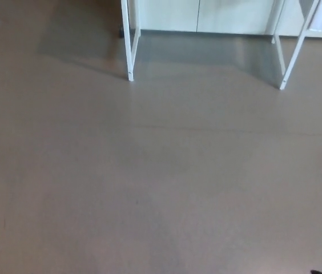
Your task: The robot walks towards a desk on which an eraser is kept on the left hand side and a container is kept on the right hand side. The robot picks up the eraser using its left hand and places it in the container.
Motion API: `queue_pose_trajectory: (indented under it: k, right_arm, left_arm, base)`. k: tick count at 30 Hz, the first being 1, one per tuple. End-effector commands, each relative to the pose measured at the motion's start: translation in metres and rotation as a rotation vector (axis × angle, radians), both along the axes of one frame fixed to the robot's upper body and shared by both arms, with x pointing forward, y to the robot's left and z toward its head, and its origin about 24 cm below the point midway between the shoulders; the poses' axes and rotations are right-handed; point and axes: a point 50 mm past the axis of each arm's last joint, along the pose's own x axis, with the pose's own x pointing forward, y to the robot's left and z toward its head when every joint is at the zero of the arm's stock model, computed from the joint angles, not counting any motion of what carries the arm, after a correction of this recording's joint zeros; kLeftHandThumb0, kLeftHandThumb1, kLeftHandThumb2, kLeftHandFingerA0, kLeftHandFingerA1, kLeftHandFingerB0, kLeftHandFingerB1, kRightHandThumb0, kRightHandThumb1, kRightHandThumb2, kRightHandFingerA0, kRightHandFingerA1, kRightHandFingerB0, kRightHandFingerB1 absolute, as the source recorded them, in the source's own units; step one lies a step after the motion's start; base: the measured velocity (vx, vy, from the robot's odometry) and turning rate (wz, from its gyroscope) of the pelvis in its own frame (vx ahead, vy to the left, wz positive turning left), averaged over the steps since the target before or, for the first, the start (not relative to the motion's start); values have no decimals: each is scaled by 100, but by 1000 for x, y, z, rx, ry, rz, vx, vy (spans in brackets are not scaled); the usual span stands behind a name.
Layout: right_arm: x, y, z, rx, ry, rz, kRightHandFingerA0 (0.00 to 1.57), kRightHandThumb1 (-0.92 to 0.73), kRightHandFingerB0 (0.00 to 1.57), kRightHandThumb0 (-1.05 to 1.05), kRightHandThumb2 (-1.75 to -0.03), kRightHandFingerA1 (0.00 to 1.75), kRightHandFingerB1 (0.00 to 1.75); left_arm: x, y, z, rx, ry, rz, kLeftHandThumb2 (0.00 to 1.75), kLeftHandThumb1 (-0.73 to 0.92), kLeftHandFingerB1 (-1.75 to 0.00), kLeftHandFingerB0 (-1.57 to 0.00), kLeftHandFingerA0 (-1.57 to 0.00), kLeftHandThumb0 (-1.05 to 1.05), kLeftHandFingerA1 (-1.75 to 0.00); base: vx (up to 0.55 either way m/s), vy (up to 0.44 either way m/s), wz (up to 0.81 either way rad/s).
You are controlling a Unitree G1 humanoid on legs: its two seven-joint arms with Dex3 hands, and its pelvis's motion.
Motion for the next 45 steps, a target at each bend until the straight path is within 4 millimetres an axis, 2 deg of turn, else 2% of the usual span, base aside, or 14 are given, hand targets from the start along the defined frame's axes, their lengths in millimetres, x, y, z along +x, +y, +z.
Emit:
queue_pose_trajectory:
  k: [1,4,5,8,17,18,19,20,21,37,38,42,43,45]
  right_arm:
    - [1,-6,3,-7,-14,0,16,-57,1,-63,-100,65,46]
    - [-2,-6,2,-26,7,5,11,-76,0,-61,-69,79,43]
    - [-2,-5,2,-16,0,3,16,-57,1,-62,-100,66,43]
    - [-2,-6,1,-10,-4,3,13,-75,5,-59,-70,70,41]
    - [-2,-6,1,-10,4,13,14,-57,2,-63,-101,63,47]
    - [-1,-6,1,-16,14,14,11,-76,5,-60,-70,69,42]
    - [-1,-6,1,-12,11,12,13,-57,1,-62,-101,63,48]
    - [-1,-6,1,-7,6,7,11,-75,6,-59,-70,71,43]
    - [0,-7,1,-16,7,13,14,-57,1,-60,-102,63,48]
    - [-28,-10,-2,-16,72,20,12,-57,1,-58,-100,61,47]
    - [-26,-10,-2,-14,69,17,13,-57,1,-57,-100,61,46]
    - [-39,-11,-3,-12,89,31,12,-77,5,-55,-70,65,38]
    - [-38,-10,-4,-13,90,30,11,-77,6,-55,-69,65,39]
    - [-35,-10,-4,-11,96,43,9,-76,4,-57,-73,68,41]
  left_arm:
    - [5,-8,3,5,-48,-21,58,58,-31,-23,-31,-28,-41]
    - [3,-12,3,4,-48,-37,57,58,-32,-23,-31,-29,-43]
    - [4,-13,3,16,-53,-50,57,57,-32,-23,-31,-30,-44]
    - [6,-16,3,14,-54,-58,57,57,-32,-23,-31,-31,-43]
    - [14,-27,8,55,-86,-116,58,58,-31,-23,-32,-33,-40]
    - [14,-28,8,50,-86,-118,58,58,-31,-23,-31,-33,-39]
    - [16,-29,7,50,-88,-118,58,58,-31,-24,-31,-33,-39]
    - [16,-30,7,46,-91,-120,58,58,-31,-24,-31,-33,-39]
    - [18,-32,8,48,-95,-127,58,58,-31,-24,-31,-34,-39]
    - [-8,-50,-4,60,-48,-170,58,58,-32,-23,-32,-27,-41]
    - [-9,-48,-5,65,-48,-168,87,39,-49,-12,-25,-22,-57]
    - [-29,-45,-12,70,-9,-143,57,56,-32,-27,-36,-27,-42]
    - [-30,-43,-13,70,-4,-138,88,39,-50,-14,-27,-22,-57]
    - [-31,-41,-14,76,1,-141,57,57,-33,-27,-35,-28,-41]
  base:
    - [154,-289,1]
    - [175,-108,-4]
    - [208,-34,-5]
    - [189,42,-14]
    - [270,246,-7]
    - [194,137,6]
    - [164,110,-1]
    - [175,39,12]
    - [204,-1,5]
    - [231,-111,2]
    - [173,-8,-8]
    - [194,57,-11]
    - [302,128,-1]
    - [333,140,-26]
